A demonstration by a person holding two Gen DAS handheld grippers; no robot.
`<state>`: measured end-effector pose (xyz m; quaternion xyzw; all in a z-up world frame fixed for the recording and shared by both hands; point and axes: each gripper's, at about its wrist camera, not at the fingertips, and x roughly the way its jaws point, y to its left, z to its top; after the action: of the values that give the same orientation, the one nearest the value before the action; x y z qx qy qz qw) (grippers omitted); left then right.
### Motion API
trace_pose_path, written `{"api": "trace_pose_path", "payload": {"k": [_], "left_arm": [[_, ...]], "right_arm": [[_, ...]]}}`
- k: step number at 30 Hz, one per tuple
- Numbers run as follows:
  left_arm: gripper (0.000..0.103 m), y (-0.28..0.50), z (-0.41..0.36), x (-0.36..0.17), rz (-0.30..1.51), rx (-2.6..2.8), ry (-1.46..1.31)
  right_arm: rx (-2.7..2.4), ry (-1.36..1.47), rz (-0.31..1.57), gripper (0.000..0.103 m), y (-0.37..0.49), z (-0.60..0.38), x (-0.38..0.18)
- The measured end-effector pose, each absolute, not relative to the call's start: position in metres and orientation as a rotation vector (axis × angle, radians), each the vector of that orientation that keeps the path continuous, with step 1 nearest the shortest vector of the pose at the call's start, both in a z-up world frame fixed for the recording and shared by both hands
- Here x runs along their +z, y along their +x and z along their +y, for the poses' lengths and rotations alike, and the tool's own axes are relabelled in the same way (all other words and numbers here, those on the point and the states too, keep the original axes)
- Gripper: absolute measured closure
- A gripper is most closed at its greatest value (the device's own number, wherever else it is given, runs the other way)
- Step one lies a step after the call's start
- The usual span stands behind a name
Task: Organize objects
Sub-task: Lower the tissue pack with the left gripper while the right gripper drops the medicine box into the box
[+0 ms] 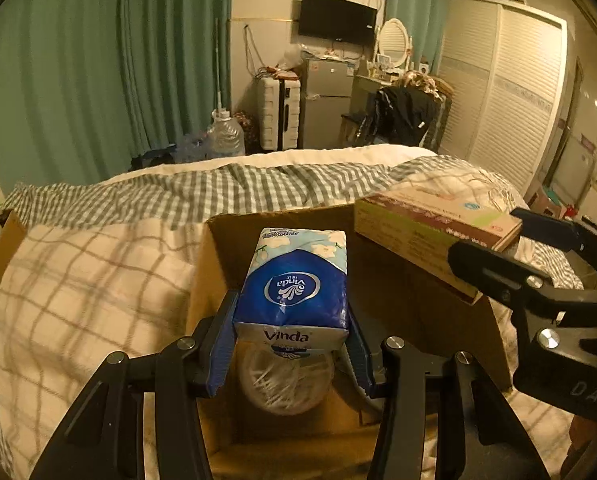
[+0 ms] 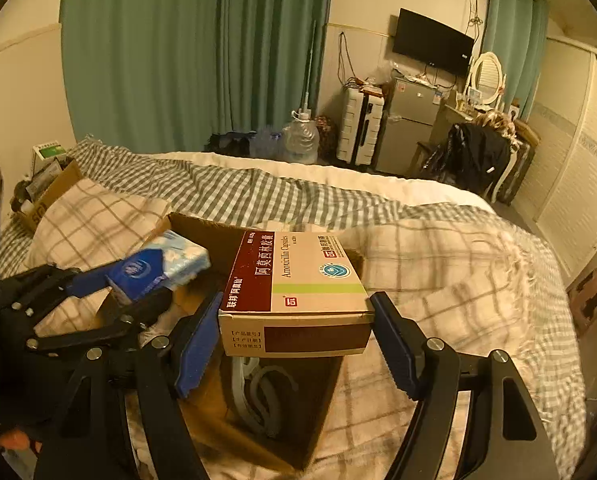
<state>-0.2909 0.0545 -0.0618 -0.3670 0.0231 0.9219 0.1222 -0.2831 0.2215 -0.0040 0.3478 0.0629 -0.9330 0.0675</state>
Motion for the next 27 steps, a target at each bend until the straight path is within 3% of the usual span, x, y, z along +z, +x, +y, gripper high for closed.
{"api": "trace_pose_path", "payload": {"k": [3,5,7,19,27], "left_arm": [[0.037,-0.291,0.06,-0.064,0.065,2.657,-1.068],[0.016,-0.289,0.06,-0.061,0.069,2.663,-1.066],[0.015,-0.281,0.058,-0.056,0.074,2.673,-1.069],[0.01,-0.187,0.018,0.009,0.075,2.765,-1.15],[0.005,-0.106,0.013,0.017,0.078,2.846,-1.157]], "right_arm": [[-2.822,0.988,0.135,0.028,-0.28,0.228,0.001],[-2.831,0.97,0.125,0.02,-0.276,0.233,0.009],[-2.85,0.953,0.127,0.016,-0.268,0.237,0.018],[-2.874,0.895,0.314,0.016,-0.162,0.236,0.092],[-2.843,0.885,0.469,0.015,-0.072,0.23,0.091]]}}
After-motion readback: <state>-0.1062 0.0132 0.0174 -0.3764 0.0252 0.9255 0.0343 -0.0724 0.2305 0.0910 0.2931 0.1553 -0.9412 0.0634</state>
